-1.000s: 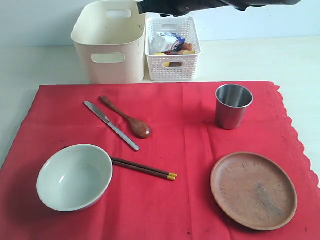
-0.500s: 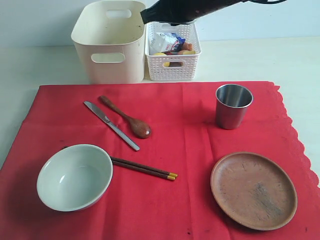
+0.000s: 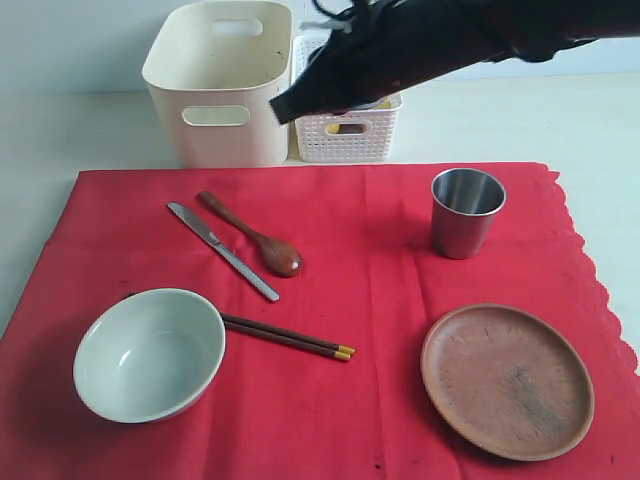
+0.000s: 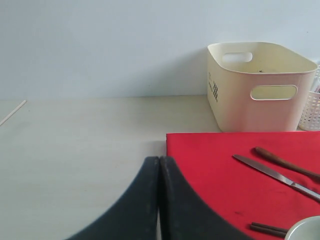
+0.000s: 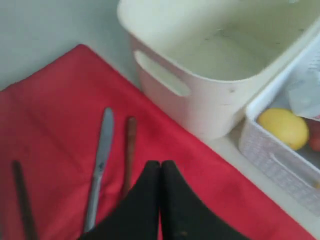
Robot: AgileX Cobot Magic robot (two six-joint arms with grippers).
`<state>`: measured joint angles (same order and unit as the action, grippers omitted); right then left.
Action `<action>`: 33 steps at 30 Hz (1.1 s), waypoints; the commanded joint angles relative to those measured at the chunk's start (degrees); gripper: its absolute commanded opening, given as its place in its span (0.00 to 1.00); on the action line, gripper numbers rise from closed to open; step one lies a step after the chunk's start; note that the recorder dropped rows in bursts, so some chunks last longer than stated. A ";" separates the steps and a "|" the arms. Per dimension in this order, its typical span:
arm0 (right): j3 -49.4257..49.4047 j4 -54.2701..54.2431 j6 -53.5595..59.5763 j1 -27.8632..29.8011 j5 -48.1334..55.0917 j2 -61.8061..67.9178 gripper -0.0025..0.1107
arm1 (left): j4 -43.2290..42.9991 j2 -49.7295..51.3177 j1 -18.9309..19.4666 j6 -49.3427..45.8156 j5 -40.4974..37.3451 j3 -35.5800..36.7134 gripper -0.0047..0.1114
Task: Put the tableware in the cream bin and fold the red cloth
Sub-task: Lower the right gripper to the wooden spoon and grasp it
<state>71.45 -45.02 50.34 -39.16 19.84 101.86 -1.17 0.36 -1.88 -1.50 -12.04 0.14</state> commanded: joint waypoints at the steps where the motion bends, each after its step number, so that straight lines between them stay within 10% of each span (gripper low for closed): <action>1: -0.19 -0.86 2.23 -4.94 1.03 1.75 0.02 | -0.08 -0.36 0.14 0.21 0.07 -0.14 0.04; 12: -0.19 -0.86 0.85 -8.18 1.26 5.30 0.03 | -0.08 -0.36 0.14 0.21 0.07 -0.14 0.04; 23: -0.19 -1.10 -0.84 -9.16 -4.02 9.01 0.42 | -0.08 -0.36 0.14 0.21 0.07 -0.14 0.04; 33: -0.19 3.70 3.59 -10.83 -4.82 9.40 0.47 | -0.08 -0.36 0.14 0.21 0.07 -0.14 0.04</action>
<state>71.45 -43.23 53.12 -49.98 16.43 110.99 -1.17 0.36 -1.88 -1.50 -12.04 0.14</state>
